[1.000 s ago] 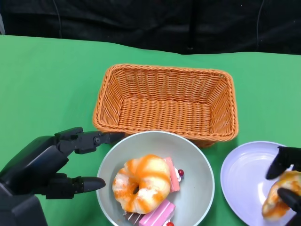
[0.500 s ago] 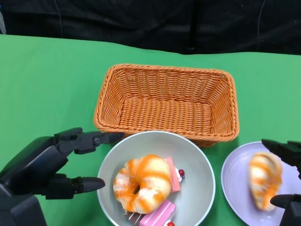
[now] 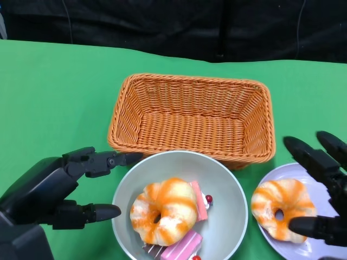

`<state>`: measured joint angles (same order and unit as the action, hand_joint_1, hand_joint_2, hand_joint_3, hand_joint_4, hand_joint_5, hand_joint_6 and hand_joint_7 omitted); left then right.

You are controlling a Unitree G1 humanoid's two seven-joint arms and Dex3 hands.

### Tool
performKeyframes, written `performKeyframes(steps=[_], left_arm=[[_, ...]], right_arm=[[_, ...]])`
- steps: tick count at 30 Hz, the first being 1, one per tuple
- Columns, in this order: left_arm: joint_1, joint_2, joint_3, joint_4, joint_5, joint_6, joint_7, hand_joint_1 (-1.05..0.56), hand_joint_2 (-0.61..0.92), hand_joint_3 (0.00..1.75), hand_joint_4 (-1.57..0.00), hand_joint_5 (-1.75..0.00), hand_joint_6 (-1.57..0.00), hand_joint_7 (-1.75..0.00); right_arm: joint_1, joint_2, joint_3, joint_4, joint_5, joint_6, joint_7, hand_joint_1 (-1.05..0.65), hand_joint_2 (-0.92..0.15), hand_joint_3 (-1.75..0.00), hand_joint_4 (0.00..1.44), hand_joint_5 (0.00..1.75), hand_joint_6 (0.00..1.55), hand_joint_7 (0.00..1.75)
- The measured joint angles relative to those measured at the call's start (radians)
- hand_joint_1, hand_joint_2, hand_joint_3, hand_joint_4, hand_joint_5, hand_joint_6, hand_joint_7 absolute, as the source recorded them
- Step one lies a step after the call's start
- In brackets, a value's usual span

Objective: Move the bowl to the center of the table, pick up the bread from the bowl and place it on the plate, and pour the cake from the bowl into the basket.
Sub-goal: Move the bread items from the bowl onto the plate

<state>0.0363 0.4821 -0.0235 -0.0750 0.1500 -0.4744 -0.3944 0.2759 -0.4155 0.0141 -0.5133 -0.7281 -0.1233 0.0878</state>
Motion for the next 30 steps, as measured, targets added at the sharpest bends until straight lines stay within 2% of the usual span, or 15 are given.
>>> performKeyframes(steps=[5, 6, 7, 9, 12, 16, 20, 23, 24, 25, 27, 30], left_arm=[[0.004, 0.000, 0.002, -0.009, 0.000, 0.004, 0.000, -0.38, 0.92, 0.18, -0.19, -0.65, -0.45, -0.04], [0.008, 0.000, 0.003, -0.021, -0.001, 0.017, -0.001, -0.39, 0.92, 0.18, -0.18, -0.65, -0.45, -0.03], [0.012, 0.000, 0.003, -0.035, -0.006, 0.038, -0.003, -0.40, 0.92, 0.18, -0.17, -0.65, -0.44, -0.03], [0.028, -0.001, 0.003, -0.069, -0.020, 0.101, -0.010, -0.41, 0.92, 0.18, -0.14, -0.64, -0.41, -0.01], [0.052, -0.007, 0.001, -0.143, -0.082, 0.263, -0.041, -0.46, 0.92, 0.21, -0.03, -0.66, -0.35, 0.00], [0.076, -0.035, -0.002, -0.229, -0.167, 0.447, -0.062, -0.54, 0.92, 0.28, 0.00, -0.64, -0.28, 0.00], [0.092, -0.116, -0.002, -0.349, -0.296, 0.745, -0.029, -0.54, 0.92, 0.43, 0.00, -0.33, -0.09, -0.01], [0.090, -0.188, 0.020, -0.425, -0.409, 0.999, 0.030, -0.55, 0.92, 0.47, 0.00, -0.23, -0.04, -0.01], [0.087, -0.212, 0.034, -0.449, -0.440, 1.081, 0.060, -0.54, 0.92, 0.51, 0.00, -0.11, -0.02, 0.00], [0.080, -0.235, 0.051, -0.474, -0.472, 1.166, 0.095, -0.54, 0.92, 0.52, 0.00, -0.06, -0.01, 0.00], [0.056, -0.264, 0.083, -0.514, -0.515, 1.298, 0.150, -0.54, 0.92, 0.56, 0.00, -0.01, 0.00, 0.00], [0.025, -0.270, 0.104, -0.536, -0.548, 1.387, 0.179, -0.55, 0.92, 0.57, 0.00, 0.00, 0.00, 0.00]], right_arm=[[-0.009, 0.051, 0.073, -0.092, 0.063, -0.009, 0.046, -0.81, -0.92, -0.19, 0.13, 0.10, 0.14, 0.06], [-0.017, 0.066, 0.095, -0.099, 0.068, -0.011, 0.053, -0.79, -0.92, -0.16, 0.07, 0.31, 0.14, 0.10], [-0.031, 0.079, 0.118, -0.102, 0.069, -0.013, 0.058, -0.78, -0.92, -0.15, 0.03, 0.44, 0.15, 0.13], [-0.054, 0.100, 0.149, -0.106, 0.068, -0.016, 0.065, -0.77, -0.92, -0.14, 0.01, 0.60, 0.15, 0.17], [-0.087, 0.117, 0.186, -0.102, 0.061, -0.019, 0.069, -0.76, -0.92, -0.14, 0.00, 0.71, 0.17, 0.21], [-0.116, 0.135, 0.228, -0.082, 0.035, -0.021, 0.069, -0.75, -0.92, -0.11, 0.00, 0.76, 0.19, 0.24], [-0.136, 0.148, 0.259, -0.050, 0.008, -0.021, 0.069, -0.72, -0.92, -0.07, 0.00, 0.77, 0.18, 0.25], [-0.156, 0.152, 0.283, -0.024, -0.016, -0.021, 0.069, -0.71, -0.91, -0.05, 0.00, 0.78, 0.19, 0.27], [-0.162, 0.152, 0.291, -0.013, -0.022, -0.022, 0.067, -0.71, -0.92, -0.05, 0.00, 0.78, 0.20, 0.27], [-0.169, 0.153, 0.302, 0.002, -0.032, -0.025, 0.064, -0.71, -0.92, -0.05, 0.00, 0.78, 0.20, 0.27], [-0.179, 0.154, 0.317, 0.034, -0.048, -0.039, 0.054, -0.71, -0.92, -0.07, 0.00, 0.76, 0.18, 0.26], [-0.197, 0.154, 0.342, 0.061, -0.074, -0.047, 0.045, -0.71, -0.91, -0.06, 0.00, 0.76, 0.19, 0.26]])
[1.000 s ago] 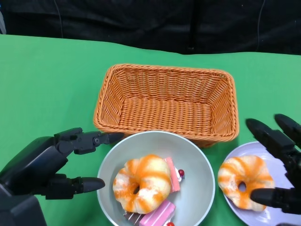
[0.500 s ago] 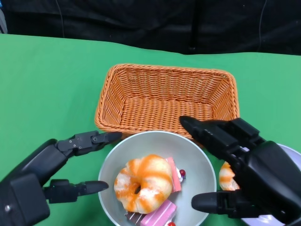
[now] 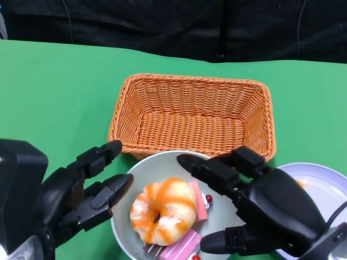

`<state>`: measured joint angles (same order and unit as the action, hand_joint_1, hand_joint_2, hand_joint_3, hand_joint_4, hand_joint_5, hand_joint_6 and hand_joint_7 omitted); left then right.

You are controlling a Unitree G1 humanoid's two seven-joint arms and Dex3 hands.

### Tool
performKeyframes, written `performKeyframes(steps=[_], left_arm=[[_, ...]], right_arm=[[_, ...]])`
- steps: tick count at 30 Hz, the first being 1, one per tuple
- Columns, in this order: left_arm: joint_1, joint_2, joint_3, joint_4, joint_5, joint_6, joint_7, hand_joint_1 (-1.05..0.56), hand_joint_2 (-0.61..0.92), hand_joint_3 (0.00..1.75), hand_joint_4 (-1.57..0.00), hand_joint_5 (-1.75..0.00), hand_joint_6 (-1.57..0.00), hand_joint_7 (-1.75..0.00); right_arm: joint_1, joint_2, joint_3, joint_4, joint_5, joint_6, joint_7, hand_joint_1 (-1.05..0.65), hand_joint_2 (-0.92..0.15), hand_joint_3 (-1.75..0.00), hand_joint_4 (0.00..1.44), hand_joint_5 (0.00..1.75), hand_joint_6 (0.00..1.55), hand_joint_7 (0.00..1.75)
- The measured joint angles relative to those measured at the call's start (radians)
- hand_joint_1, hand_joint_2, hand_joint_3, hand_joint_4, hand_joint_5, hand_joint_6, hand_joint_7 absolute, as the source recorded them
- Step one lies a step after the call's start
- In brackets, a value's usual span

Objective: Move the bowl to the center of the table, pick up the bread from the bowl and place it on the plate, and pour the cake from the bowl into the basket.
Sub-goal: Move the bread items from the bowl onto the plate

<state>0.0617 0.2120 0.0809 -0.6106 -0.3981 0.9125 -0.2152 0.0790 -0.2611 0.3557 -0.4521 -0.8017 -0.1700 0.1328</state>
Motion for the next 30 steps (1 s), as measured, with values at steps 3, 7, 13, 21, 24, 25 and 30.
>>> performKeyframes(steps=[3, 7, 13, 21, 24, 25, 30], left_arm=[[-0.007, -0.003, 0.003, -0.001, -0.006, 0.034, 0.008, -0.55, 0.92, 0.57, -0.01, -0.01, -0.01, -0.01], [0.004, -0.003, -0.008, -0.003, 0.015, 0.000, 0.014, -0.59, 0.92, 0.55, -0.04, -0.02, -0.04, -0.02], [0.083, -0.024, -0.042, -0.012, 0.132, -0.279, 0.039, -0.66, 0.92, 0.51, -0.16, -0.11, -0.11, -0.05], [0.156, -0.135, -0.026, -0.006, 0.168, -0.552, 0.086, -0.63, 0.92, 0.53, 0.00, -0.69, -0.16, -0.14], [0.166, -0.122, -0.020, -0.028, 0.194, -0.513, 0.097, -0.51, 0.92, 0.52, 0.00, -0.47, -0.09, -0.12], [0.167, -0.099, -0.013, -0.052, 0.197, -0.456, 0.099, -0.48, 0.92, 0.53, 0.00, -0.28, -0.04, -0.09], [0.126, 0.016, 0.011, -0.096, 0.129, -0.120, 0.062, -0.51, 0.92, 0.49, 0.00, -0.02, 0.00, -0.01]], right_arm=[[-0.009, 0.000, 0.024, 0.041, -0.035, -0.013, -0.021, -0.72, -0.92, -0.07, 0.00, 0.74, 0.17, 0.25], [-0.022, 0.001, 0.052, 0.068, -0.082, -0.009, -0.021, -0.72, -0.92, -0.11, 0.00, 0.71, 0.16, 0.24], [-0.026, 0.002, 0.061, 0.078, -0.091, -0.007, -0.030, -0.72, -0.92, -0.16, 0.00, 0.73, 0.16, 0.24], [-0.027, 0.003, 0.068, 0.085, -0.098, -0.007, -0.041, -0.72, -0.92, -0.15, 0.00, 0.75, 0.17, 0.25], [-0.035, 0.004, 0.077, 0.097, -0.101, -0.007, -0.044, -0.70, -0.92, -0.13, 0.00, 0.75, 0.18, 0.25], [-0.039, 0.005, 0.080, 0.108, -0.104, -0.007, -0.045, -0.70, -0.92, -0.12, 0.00, 0.75, 0.18, 0.24], [-0.074, 0.009, 0.092, 0.154, -0.146, -0.005, -0.056, -0.71, -0.92, -0.11, 0.00, 0.75, 0.17, 0.23]])
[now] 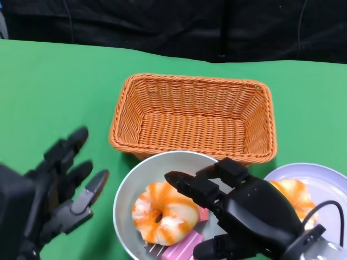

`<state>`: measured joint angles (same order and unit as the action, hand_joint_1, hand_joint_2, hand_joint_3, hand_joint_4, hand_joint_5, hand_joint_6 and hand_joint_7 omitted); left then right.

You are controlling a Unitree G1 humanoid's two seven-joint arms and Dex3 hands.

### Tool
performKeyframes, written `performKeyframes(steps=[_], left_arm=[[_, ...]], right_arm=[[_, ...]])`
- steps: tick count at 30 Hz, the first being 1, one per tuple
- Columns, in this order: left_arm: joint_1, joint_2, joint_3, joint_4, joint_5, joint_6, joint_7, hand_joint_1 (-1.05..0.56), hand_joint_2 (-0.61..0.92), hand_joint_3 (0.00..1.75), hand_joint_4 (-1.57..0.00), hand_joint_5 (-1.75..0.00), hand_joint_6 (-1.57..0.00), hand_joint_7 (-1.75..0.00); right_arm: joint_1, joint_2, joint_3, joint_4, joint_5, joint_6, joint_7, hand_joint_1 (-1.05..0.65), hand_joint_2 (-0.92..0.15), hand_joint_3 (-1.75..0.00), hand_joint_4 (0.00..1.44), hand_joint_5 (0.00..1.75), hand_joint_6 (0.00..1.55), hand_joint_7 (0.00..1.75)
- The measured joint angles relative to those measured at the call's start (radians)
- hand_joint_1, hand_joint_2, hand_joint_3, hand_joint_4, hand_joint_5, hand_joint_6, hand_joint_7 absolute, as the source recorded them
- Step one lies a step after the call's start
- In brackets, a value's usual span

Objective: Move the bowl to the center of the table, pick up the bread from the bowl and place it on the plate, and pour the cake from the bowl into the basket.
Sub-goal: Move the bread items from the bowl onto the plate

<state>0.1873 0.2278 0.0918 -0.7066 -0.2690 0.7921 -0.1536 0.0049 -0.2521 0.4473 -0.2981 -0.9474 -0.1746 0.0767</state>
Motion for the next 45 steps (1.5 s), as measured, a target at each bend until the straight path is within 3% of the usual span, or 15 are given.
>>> performKeyframes(steps=[3, 7, 11, 16, 23, 31, 40, 41, 43, 44, 45], left_arm=[[-0.059, 0.036, 0.006, 0.009, -0.067, 0.192, -0.024, -0.51, 0.92, 0.50, 0.00, 0.00, 0.00, 0.00], [-0.118, 0.007, 0.037, 0.039, -0.129, 0.338, -0.024, -0.49, 0.92, 0.53, 0.00, 0.00, 0.00, 0.00], [-0.133, -0.006, 0.053, 0.046, -0.147, 0.379, -0.024, -0.53, 0.92, 0.53, 0.00, 0.00, 0.00, 0.00], [-0.150, -0.084, 0.083, 0.104, -0.206, 0.443, -0.024, -0.58, 0.92, 0.54, 0.00, 0.00, 0.00, 0.00], [-0.156, -0.133, 0.100, 0.100, -0.212, 0.471, -0.001, -0.60, 0.92, 0.57, 0.00, 0.00, 0.00, 0.00], [-0.151, -0.148, 0.103, 0.088, -0.220, 0.473, 0.011, -0.59, 0.92, 0.57, 0.00, 0.00, 0.00, 0.00], [-0.151, -0.162, 0.114, 0.082, -0.226, 0.475, 0.020, -0.59, 0.92, 0.56, 0.00, 0.00, 0.00, 0.00], [-0.151, -0.164, 0.115, 0.082, -0.228, 0.475, 0.020, -0.58, 0.92, 0.56, 0.00, 0.00, 0.00, 0.00], [-0.151, -0.166, 0.119, 0.080, -0.232, 0.475, 0.020, -0.58, 0.92, 0.56, 0.00, 0.00, 0.00, 0.00], [-0.151, -0.166, 0.121, 0.079, -0.235, 0.475, 0.020, -0.58, 0.92, 0.56, 0.00, 0.00, 0.00, 0.00], [-0.151, -0.166, 0.121, 0.077, -0.237, 0.475, 0.020, -0.58, 0.92, 0.57, 0.00, 0.00, 0.00, 0.00]], right_arm=[[-0.026, 0.001, 0.013, 0.030, -0.030, 0.003, -0.008, -0.71, -0.92, -0.10, 0.00, 0.71, 0.16, 0.21], [-0.048, 0.005, 0.030, 0.079, -0.049, 0.008, -0.021, -0.71, -0.92, -0.08, 0.00, 0.70, 0.17, 0.21], [-0.056, 0.006, 0.034, 0.090, -0.052, 0.013, -0.030, -0.73, -0.92, -0.07, 0.00, 0.68, 0.18, 0.21], [-0.111, 0.032, 0.073, 0.185, -0.073, 0.051, -0.027, -0.73, -0.92, -0.06, 0.00, 0.66, 0.19, 0.19], [-0.167, 0.068, 0.111, 0.330, -0.070, 0.067, -0.072, -0.70, -0.92, -0.04, 0.00, 0.68, 0.22, 0.18], [-0.223, 0.102, 0.154, 0.446, -0.073, 0.091, -0.139, -0.63, -0.92, -0.03, 0.03, 0.72, 0.25, 0.16], [-0.267, 0.114, 0.189, 0.544, -0.071, 0.096, -0.268, -0.53, -0.92, -0.07, 0.20, 0.76, 0.38, 0.19], [-0.269, 0.115, 0.188, 0.553, -0.068, 0.088, -0.292, -0.46, -0.91, -0.04, 0.34, 0.77, 0.52, 0.22], [-0.270, 0.117, 0.186, 0.578, -0.059, 0.062, -0.357, -0.42, -0.91, -0.03, 0.43, 0.76, 0.59, 0.22], [-0.271, 0.118, 0.184, 0.595, -0.052, 0.041, -0.401, -0.33, -0.91, -0.02, 0.61, 0.93, 0.79, 0.31], [-0.273, 0.118, 0.183, 0.615, -0.047, 0.015, -0.456, -0.30, -0.91, -0.02, 0.69, 1.03, 0.87, 0.36]])
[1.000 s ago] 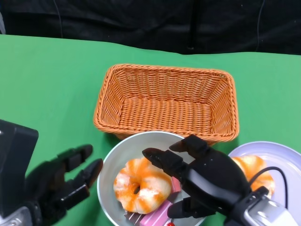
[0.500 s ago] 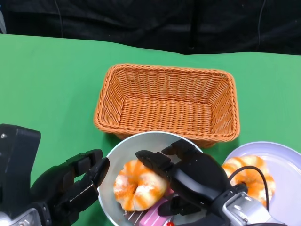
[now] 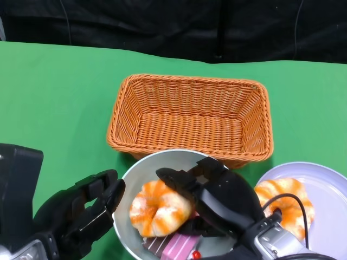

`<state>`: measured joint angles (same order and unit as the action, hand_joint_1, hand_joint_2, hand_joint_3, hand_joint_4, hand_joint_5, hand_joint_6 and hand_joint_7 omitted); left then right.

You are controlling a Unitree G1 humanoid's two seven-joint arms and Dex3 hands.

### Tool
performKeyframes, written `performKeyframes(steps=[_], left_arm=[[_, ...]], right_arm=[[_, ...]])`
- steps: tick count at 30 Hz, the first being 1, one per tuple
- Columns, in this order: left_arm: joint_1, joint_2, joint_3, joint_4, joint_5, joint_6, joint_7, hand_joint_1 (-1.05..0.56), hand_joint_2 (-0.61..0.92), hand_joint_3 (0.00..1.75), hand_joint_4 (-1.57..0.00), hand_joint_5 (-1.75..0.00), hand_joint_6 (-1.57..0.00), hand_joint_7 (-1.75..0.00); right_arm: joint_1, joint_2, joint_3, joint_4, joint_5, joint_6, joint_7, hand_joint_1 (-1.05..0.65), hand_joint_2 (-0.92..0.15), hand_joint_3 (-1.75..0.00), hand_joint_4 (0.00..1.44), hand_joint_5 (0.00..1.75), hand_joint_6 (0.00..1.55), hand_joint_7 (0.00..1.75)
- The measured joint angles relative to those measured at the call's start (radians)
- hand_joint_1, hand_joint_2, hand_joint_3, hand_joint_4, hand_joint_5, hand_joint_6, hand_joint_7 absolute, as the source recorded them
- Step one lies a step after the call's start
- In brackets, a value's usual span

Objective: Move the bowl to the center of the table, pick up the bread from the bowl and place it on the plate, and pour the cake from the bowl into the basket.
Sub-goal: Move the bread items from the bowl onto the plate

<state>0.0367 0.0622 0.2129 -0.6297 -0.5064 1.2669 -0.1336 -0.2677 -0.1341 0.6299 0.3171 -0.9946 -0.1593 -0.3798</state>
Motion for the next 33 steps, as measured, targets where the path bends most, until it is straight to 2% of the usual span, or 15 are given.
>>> performKeyframes(steps=[1, 2, 3, 4, 5, 6, 7, 8, 10, 14, 20, 22, 27, 30, 33], left_arm=[[0.000, 0.000, 0.000, -0.001, -0.001, 0.000, 0.000, -0.58, 0.92, 0.57, 0.00, 0.00, 0.00, 0.00], [0.000, 0.002, -0.003, -0.002, -0.002, -0.001, 0.000, -0.58, 0.92, 0.57, 0.00, 0.00, 0.00, 0.00], [0.000, 0.009, -0.011, -0.003, -0.001, -0.003, 0.000, -0.59, 0.92, 0.57, 0.00, 0.00, 0.00, 0.00], [0.001, 0.017, -0.018, -0.004, 0.000, -0.005, 0.000, -0.59, 0.92, 0.57, 0.00, 0.00, 0.00, 0.00], [0.002, 0.027, -0.029, -0.005, 0.003, -0.011, 0.000, -0.58, 0.92, 0.59, 0.00, 0.00, 0.00, 0.00], [0.004, 0.039, -0.042, -0.005, 0.007, -0.020, -0.001, -0.58, 0.92, 0.60, 0.00, 0.00, 0.00, 0.00], [0.007, 0.051, -0.054, -0.004, 0.012, -0.029, -0.001, -0.58, 0.92, 0.61, 0.00, 0.00, 0.00, 0.00], [0.009, 0.059, -0.062, -0.004, 0.015, -0.037, -0.001, -0.58, 0.92, 0.61, 0.00, 0.00, 0.00, 0.00], [0.011, 0.066, -0.070, -0.005, 0.024, -0.052, -0.001, -0.57, 0.92, 0.62, 0.00, 0.00, 0.00, 0.00], [0.023, 0.078, -0.091, -0.003, 0.040, -0.090, -0.001, -0.57, 0.92, 0.64, 0.00, 0.00, 0.00, 0.00], [0.029, 0.083, -0.099, 0.002, 0.041, -0.117, -0.002, -0.58, 0.92, 0.64, 0.00, 0.00, 0.00, 0.00], [0.030, 0.086, -0.098, 0.008, 0.041, -0.122, -0.002, -0.58, 0.92, 0.63, 0.00, 0.00, 0.00, 0.00], [0.028, 0.082, -0.094, 0.012, 0.030, -0.124, -0.002, -0.57, 0.92, 0.62, 0.00, 0.00, 0.00, 0.00], [0.027, 0.073, -0.088, 0.016, 0.027, -0.124, -0.002, -0.57, 0.92, 0.61, 0.00, 0.00, 0.00, 0.00], [0.025, 0.076, -0.092, 0.019, 0.030, -0.124, -0.002, -0.57, 0.92, 0.61, 0.00, 0.00, 0.00, 0.00]], right_arm=[[-0.002, -0.001, -0.001, 0.021, 0.001, -0.023, -0.052, -0.28, -0.91, -0.02, 0.72, 1.09, 0.92, 0.39], [-0.003, -0.001, -0.001, 0.038, 0.001, -0.048, -0.104, -0.21, -0.91, -0.03, 0.86, 1.38, 1.01, 0.71], [-0.003, -0.001, -0.002, 0.055, 0.002, -0.074, -0.160, -0.18, -0.90, -0.05, 0.90, 1.56, 0.95, 1.04], [-0.004, -0.001, -0.001, 0.068, 0.002, -0.096, -0.207, -0.16, -0.89, -0.06, 0.91, 1.65, 0.91, 1.22], [-0.004, -0.001, -0.002, 0.081, 0.002, -0.117, -0.252, -0.16, -0.67, -0.60, 1.00, 1.71, 0.86, 1.53], [-0.004, -0.001, -0.002, 0.088, 0.004, -0.135, -0.290, -0.16, -0.50, -0.95, 1.02, 1.73, 0.84, 1.64], [-0.004, -0.001, -0.002, 0.088, 0.004, -0.152, -0.319, -0.17, -0.42, -1.14, 1.02, 1.74, 0.82, 1.69], [-0.004, -0.001, -0.004, 0.086, 0.006, -0.166, -0.340, -0.17, -0.36, -1.26, 1.02, 1.74, 0.80, 1.72], [-0.003, -0.003, -0.008, 0.081, 0.007, -0.182, -0.365, -0.16, -0.27, -1.38, 1.02, 1.75, 0.80, 1.74], [0.002, -0.014, -0.035, 0.019, 0.004, -0.187, -0.396, -0.15, -0.16, -1.50, 1.03, 1.75, 0.82, 1.75], [0.051, -0.030, -0.078, -0.140, 0.020, -0.179, -0.348, -0.17, -0.16, -1.55, 1.03, 1.75, 0.81, 1.75], [0.073, -0.044, -0.102, -0.201, 0.042, -0.184, -0.319, -0.17, -0.17, -1.47, 1.03, 1.75, 0.81, 1.75], [0.136, -0.082, -0.188, -0.332, 0.131, -0.213, -0.256, -0.13, -0.21, -1.55, 1.04, 1.75, 0.80, 1.75], [0.196, -0.115, -0.258, -0.423, 0.193, -0.226, -0.199, -0.18, -0.23, -1.60, 1.05, 1.75, 0.82, 1.75], [0.261, -0.141, -0.335, -0.514, 0.239, -0.220, -0.129, -0.17, -0.15, -1.72, 1.06, 1.75, 0.82, 1.75]])
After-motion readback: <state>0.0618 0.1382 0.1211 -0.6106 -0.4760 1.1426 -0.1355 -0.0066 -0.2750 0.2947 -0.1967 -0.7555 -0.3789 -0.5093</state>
